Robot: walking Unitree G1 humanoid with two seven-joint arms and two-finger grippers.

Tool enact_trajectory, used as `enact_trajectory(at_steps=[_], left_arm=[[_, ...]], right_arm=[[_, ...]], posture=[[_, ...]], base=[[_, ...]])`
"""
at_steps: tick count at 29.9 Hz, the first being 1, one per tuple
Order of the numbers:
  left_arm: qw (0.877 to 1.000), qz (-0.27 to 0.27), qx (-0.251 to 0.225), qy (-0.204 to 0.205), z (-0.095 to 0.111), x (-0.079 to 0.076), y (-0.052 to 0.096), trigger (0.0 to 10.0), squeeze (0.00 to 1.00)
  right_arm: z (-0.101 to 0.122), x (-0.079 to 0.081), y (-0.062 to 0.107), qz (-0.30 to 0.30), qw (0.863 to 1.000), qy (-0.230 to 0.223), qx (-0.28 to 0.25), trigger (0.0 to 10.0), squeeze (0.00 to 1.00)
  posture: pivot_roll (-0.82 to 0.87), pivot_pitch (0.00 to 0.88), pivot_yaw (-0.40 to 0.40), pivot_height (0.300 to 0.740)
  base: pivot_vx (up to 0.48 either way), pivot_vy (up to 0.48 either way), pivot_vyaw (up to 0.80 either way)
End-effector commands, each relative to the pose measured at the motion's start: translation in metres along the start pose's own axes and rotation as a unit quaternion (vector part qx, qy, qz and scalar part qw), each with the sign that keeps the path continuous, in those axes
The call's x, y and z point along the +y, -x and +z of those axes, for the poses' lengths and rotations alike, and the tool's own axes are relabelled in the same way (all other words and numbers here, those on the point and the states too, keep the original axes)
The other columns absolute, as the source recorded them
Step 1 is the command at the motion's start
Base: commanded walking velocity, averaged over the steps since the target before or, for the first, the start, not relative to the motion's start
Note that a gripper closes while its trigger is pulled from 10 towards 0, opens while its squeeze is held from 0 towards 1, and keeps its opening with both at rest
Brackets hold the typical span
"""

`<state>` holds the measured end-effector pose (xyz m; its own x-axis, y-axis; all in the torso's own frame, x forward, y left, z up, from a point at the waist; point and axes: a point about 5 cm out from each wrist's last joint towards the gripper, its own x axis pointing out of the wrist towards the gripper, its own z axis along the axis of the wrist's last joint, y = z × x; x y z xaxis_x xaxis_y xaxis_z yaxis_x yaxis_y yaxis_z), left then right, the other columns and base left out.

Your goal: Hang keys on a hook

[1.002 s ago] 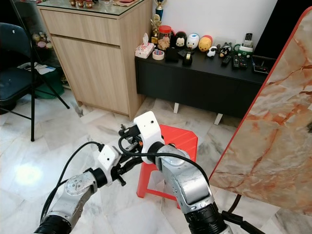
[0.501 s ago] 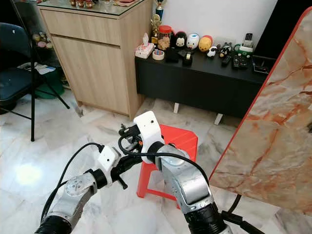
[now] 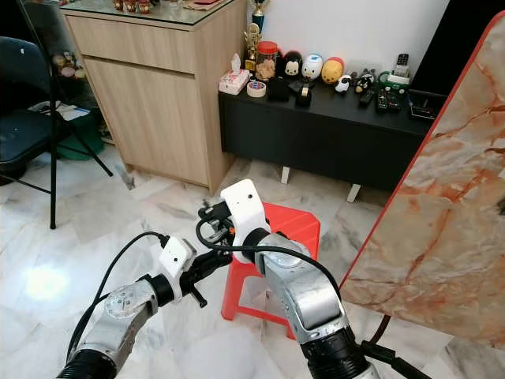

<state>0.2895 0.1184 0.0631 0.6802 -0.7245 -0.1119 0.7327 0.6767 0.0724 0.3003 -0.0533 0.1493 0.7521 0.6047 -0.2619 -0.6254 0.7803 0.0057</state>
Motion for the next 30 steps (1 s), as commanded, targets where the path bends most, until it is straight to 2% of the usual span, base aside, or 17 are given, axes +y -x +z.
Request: enact_trajectory(at_steps=[1,2,3,5,7,13,14,20,23,24,25,26,27,30], left_arm=[[1.000,-0.001,-0.004,0.005,0.001,0.001,0.001,0.0,0.00],[1.000,-0.003,-0.003,0.006,0.001,0.000,0.002,0.0,0.00],[1.000,-0.004,-0.002,0.007,0.001,0.000,0.002,0.0,0.00],[1.000,-0.013,0.006,0.009,-0.002,-0.002,0.004,0.0,0.00],[1.000,-0.018,0.016,0.007,-0.004,-0.002,0.007,0.0,0.00],[0.999,-0.024,0.038,0.000,-0.009,0.000,0.014,0.0,0.00],[0.998,-0.035,0.059,-0.004,-0.014,-0.001,0.018,0.0,0.00],[0.994,-0.046,0.098,-0.013,-0.023,0.001,0.027,0.0,0.00],[0.993,-0.048,0.109,-0.017,-0.025,0.002,0.031,0.0,0.00],[0.993,-0.047,0.107,-0.017,-0.025,0.002,0.031,0.0,0.00],[0.993,-0.047,0.106,-0.016,-0.024,0.003,0.031,0.0,0.00],[0.994,-0.045,0.102,-0.017,-0.022,0.003,0.031,0.0,0.00],[0.995,-0.041,0.094,-0.016,-0.020,0.004,0.031,0.0,0.00],[0.995,-0.038,0.087,-0.014,-0.017,0.005,0.029,0.0,0.00]], right_arm=[[0.002,-0.010,0.001,-0.026,1.000,0.012,0.003,10.0,0.93],[0.000,-0.014,0.001,-0.038,0.999,0.018,0.008,10.0,0.03],[-0.001,-0.017,0.001,-0.046,0.999,0.022,0.011,10.0,0.03],[-0.005,-0.033,0.004,-0.093,0.995,0.034,0.023,10.0,0.00],[-0.006,-0.042,0.006,-0.115,0.993,0.026,0.022,10.0,0.00],[-0.008,-0.056,0.010,-0.149,0.988,0.036,0.029,10.0,0.00],[-0.010,-0.061,0.012,-0.159,0.985,0.060,0.039,10.0,0.00],[-0.014,-0.063,0.012,-0.152,0.985,0.070,0.051,10.0,0.00],[-0.021,-0.058,0.011,-0.120,0.988,0.077,0.066,10.0,0.00],[-0.023,-0.055,0.011,-0.108,0.988,0.080,0.072,10.0,0.55],[-0.024,-0.054,0.011,-0.101,0.989,0.082,0.075,10.0,0.55],[-0.028,-0.051,0.012,-0.083,0.989,0.084,0.084,10.0,1.00],[-0.031,-0.047,0.012,-0.055,0.990,0.090,0.096,10.0,1.00],[-0.035,-0.043,0.013,-0.024,0.989,0.102,0.108,10.0,1.00]], posture=[[0.02,0.050,-0.086,0.740],[0.02,0.050,-0.086,0.740],[0.02,0.050,-0.086,0.740],[0.02,0.053,-0.085,0.740],[0.02,0.053,-0.085,0.740],[0.03,0.055,-0.083,0.740],[0.03,0.055,-0.081,0.740],[0.03,0.056,-0.076,0.740],[0.03,0.056,-0.075,0.740],[0.03,0.059,-0.075,0.740],[0.03,0.059,-0.075,0.740],[0.03,0.059,-0.075,0.740],[0.03,0.060,-0.074,0.740],[0.03,0.060,-0.074,0.740]], base=[[0.000,0.000,0.00],[0.000,0.000,0.00],[0.000,0.000,0.00],[0.000,0.000,0.00],[0.000,0.000,0.00],[0.000,0.000,0.00],[0.000,0.000,0.00],[0.000,0.000,0.00],[0.000,0.000,0.00],[0.000,0.000,0.00],[0.000,0.000,0.00],[0.000,0.000,0.00],[0.000,0.000,0.00],[0.000,0.000,0.00]])
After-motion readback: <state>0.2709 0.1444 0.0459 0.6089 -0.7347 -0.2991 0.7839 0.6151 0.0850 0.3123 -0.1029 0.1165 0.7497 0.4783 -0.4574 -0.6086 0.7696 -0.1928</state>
